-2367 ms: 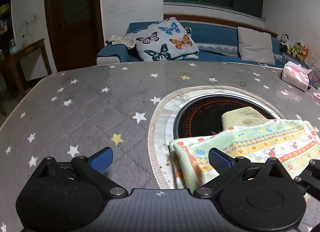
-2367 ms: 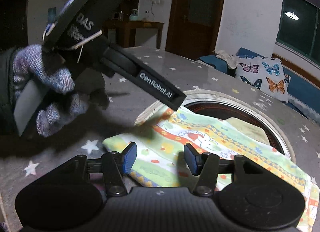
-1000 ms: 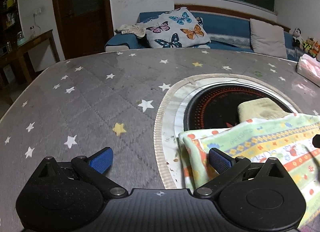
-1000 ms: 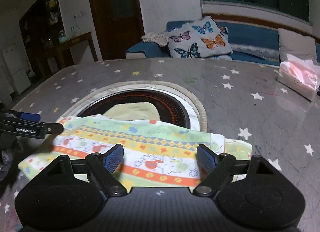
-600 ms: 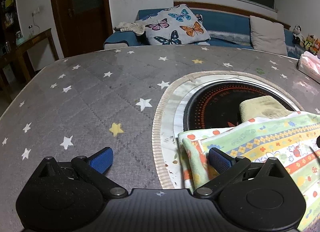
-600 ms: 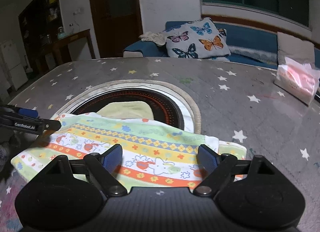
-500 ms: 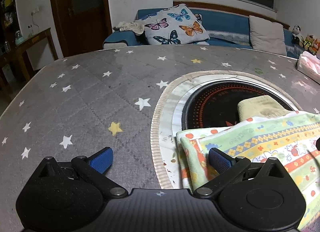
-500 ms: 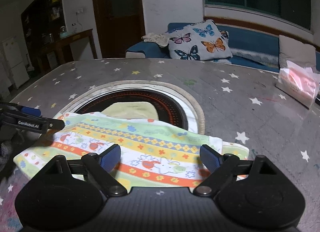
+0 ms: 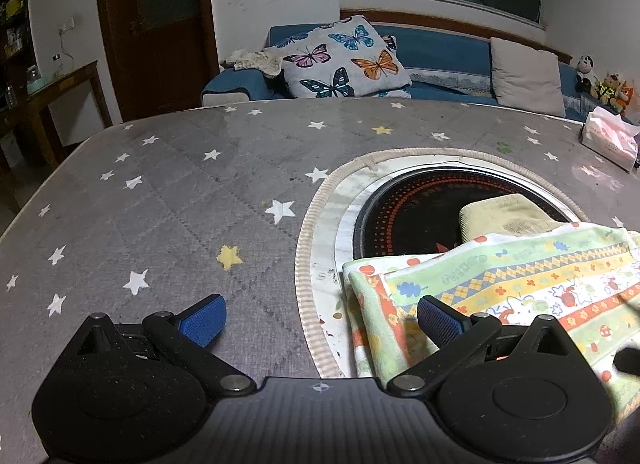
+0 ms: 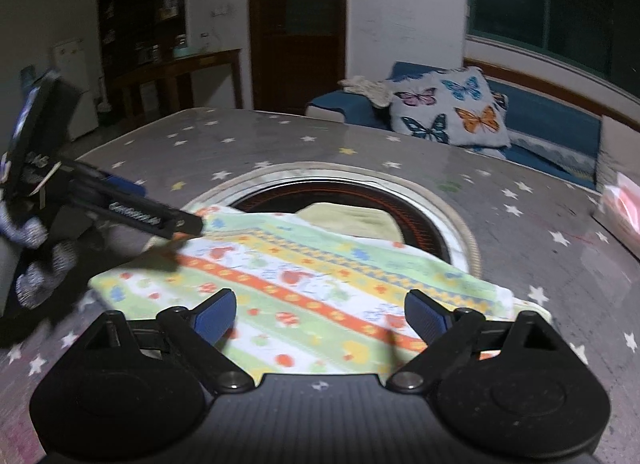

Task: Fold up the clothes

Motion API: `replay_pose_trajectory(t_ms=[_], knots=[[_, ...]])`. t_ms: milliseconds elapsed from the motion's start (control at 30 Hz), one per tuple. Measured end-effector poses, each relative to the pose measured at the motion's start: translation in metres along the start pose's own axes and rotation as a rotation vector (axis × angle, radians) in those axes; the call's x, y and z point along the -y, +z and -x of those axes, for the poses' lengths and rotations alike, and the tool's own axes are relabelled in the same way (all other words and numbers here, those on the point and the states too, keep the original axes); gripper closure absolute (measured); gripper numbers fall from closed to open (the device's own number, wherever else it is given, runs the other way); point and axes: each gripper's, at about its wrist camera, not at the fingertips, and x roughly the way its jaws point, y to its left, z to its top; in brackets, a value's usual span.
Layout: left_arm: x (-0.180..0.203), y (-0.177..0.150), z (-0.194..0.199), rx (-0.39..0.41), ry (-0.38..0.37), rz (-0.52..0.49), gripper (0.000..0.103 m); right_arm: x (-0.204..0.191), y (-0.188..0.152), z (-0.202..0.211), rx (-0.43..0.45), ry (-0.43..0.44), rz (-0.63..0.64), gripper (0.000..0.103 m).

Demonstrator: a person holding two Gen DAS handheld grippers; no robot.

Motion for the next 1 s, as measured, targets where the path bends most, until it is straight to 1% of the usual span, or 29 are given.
replay_pose_trajectory(t_ms=[433, 667, 733, 833, 933, 1000], knots=[[-0.010, -0.003, 0.014, 0.026, -0.023, 0.027, 0.000, -0.072, -0.003, -0.002, -0.016, 0.085, 0.226, 0.007], [-0.018, -0.007, 0.018, 0.031, -0.044, 0.048, 0.000, -0.097, -0.004, -0.007, -0.020, 0.109, 0.307, 0.008], [-0.023, -0.008, 0.017, 0.024, -0.034, 0.063, 0.000, -0.102, -0.004, -0.009, -0.025, 0.114, 0.322, 0.012], [-0.029, -0.010, 0.017, 0.020, -0.024, 0.083, 0.000, -0.110, -0.004, -0.013, -0.035, 0.123, 0.350, 0.021], [-0.034, -0.011, 0.018, 0.011, -0.020, 0.112, 0.000, -0.118, -0.004, -0.016, -0.039, 0.133, 0.376, 0.032], [-0.038, -0.012, 0.019, 0.010, -0.024, 0.126, 0.000, -0.124, -0.004, -0.018, -0.039, 0.137, 0.398, 0.041]])
